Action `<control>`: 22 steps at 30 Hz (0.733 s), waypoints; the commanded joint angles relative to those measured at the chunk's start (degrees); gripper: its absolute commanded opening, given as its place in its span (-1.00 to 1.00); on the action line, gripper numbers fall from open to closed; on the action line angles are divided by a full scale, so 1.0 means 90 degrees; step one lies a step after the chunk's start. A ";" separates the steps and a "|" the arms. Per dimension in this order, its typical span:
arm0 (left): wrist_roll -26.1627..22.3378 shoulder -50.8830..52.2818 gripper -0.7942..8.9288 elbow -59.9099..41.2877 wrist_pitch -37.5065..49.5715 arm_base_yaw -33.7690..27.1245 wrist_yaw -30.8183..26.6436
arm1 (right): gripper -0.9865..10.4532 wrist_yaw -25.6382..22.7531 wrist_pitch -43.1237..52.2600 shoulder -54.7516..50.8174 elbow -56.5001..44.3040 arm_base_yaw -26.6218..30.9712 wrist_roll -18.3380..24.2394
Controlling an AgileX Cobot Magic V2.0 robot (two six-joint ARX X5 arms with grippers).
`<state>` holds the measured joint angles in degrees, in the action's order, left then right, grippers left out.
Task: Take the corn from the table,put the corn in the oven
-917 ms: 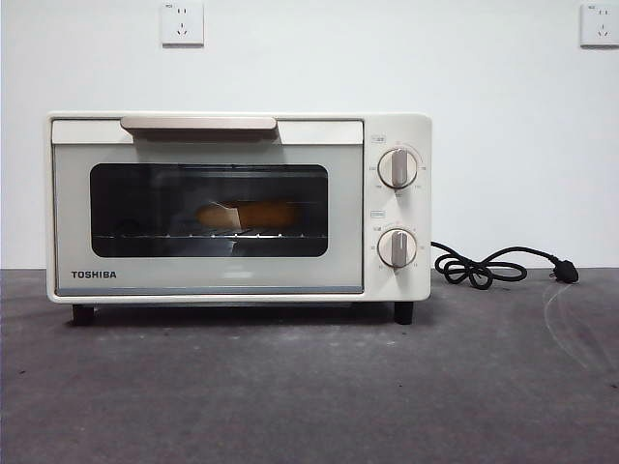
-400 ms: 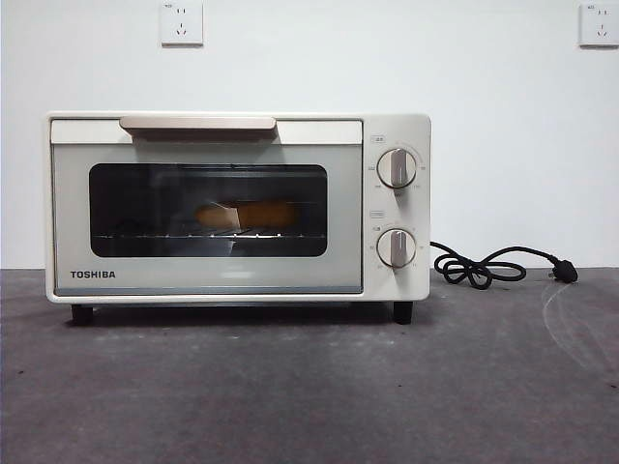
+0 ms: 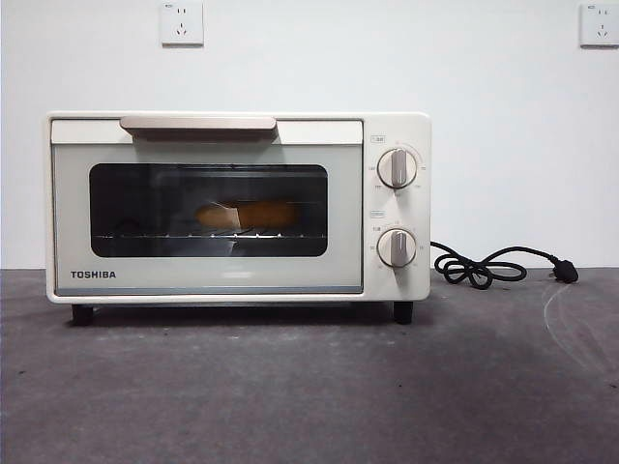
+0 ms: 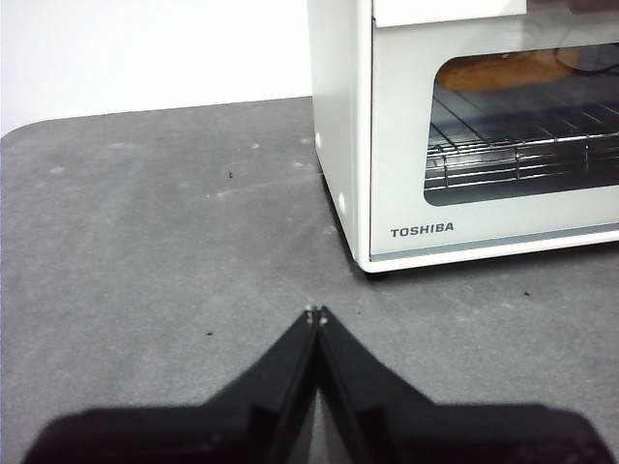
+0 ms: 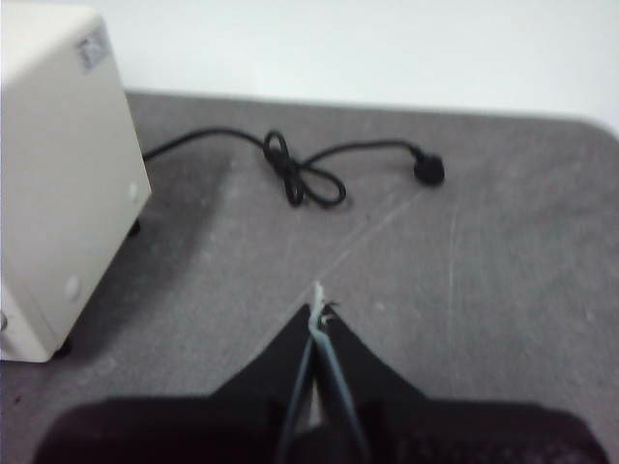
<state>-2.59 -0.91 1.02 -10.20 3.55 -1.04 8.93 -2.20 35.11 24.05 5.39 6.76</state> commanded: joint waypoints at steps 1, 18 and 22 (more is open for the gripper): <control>-0.0073 -0.0002 -0.84 -0.0046 0.0073 0.0015 -0.0007 | -0.85 0.0005 0.0838 -0.0884 -0.1039 0.0019 -0.0090; -0.0073 0.0000 -0.84 -0.0046 0.0073 0.0015 -0.0007 | -0.85 -0.0010 -0.0903 -0.3881 -0.2582 0.0019 -0.0777; -0.0073 -0.0002 -0.84 -0.0046 0.0073 0.0015 -0.0007 | -0.85 -0.0100 -0.0896 -0.3852 -0.2582 -0.0029 -0.1088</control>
<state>-2.59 -0.91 1.02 -10.17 3.55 -1.04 8.21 -10.35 0.60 1.39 5.26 -0.89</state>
